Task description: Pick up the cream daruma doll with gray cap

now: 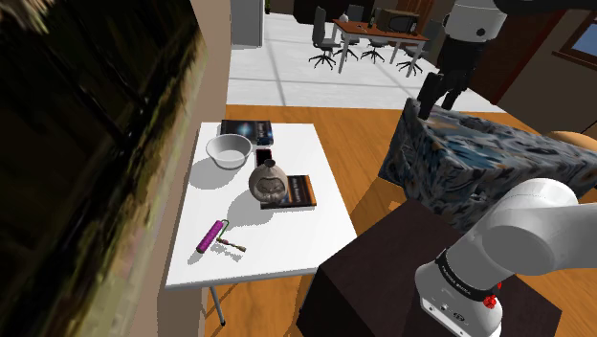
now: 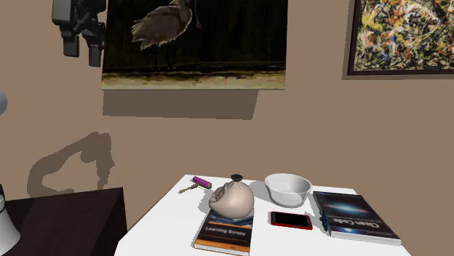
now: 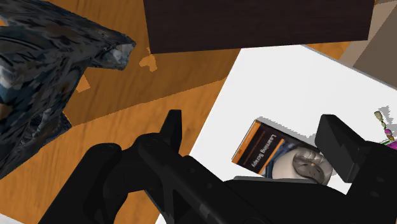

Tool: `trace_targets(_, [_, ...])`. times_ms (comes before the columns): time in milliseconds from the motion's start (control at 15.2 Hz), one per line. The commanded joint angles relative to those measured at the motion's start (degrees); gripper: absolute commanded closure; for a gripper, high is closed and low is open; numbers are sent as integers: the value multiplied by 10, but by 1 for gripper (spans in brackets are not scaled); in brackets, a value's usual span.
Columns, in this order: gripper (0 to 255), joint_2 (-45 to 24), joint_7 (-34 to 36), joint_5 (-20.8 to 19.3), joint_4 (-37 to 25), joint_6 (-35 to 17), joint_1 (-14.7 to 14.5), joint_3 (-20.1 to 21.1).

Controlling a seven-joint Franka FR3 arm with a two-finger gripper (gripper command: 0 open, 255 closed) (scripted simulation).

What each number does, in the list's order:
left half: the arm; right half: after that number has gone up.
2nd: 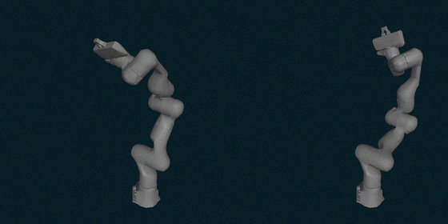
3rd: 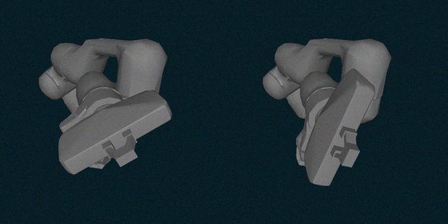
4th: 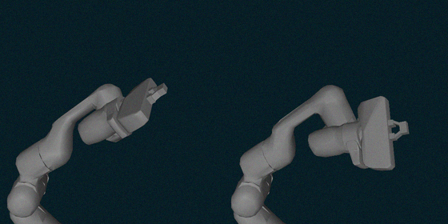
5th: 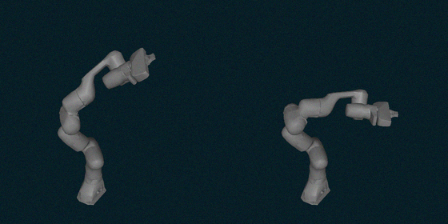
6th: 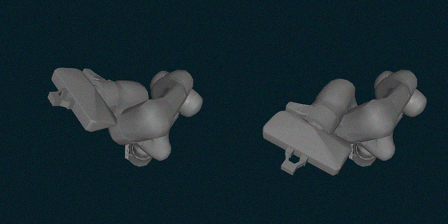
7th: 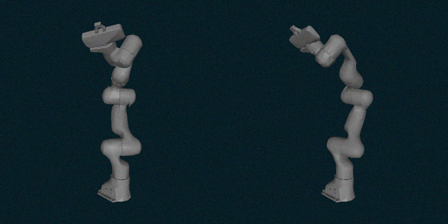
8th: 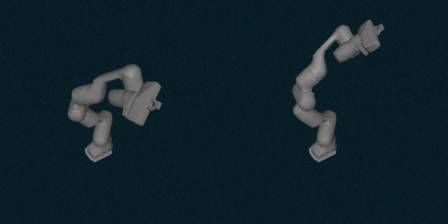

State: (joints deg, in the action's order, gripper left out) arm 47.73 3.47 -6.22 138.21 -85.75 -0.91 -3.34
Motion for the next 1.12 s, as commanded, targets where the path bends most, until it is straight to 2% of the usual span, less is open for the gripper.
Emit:
trace_targets(0, [0, 0, 0, 0, 0, 0, 0, 0])
trace_targets(528, [0, -126, 23, 24, 23, -152, -20, 11])
trace_targets(1056, [0, -285, 37, 46, -6, -287, -39, 23])
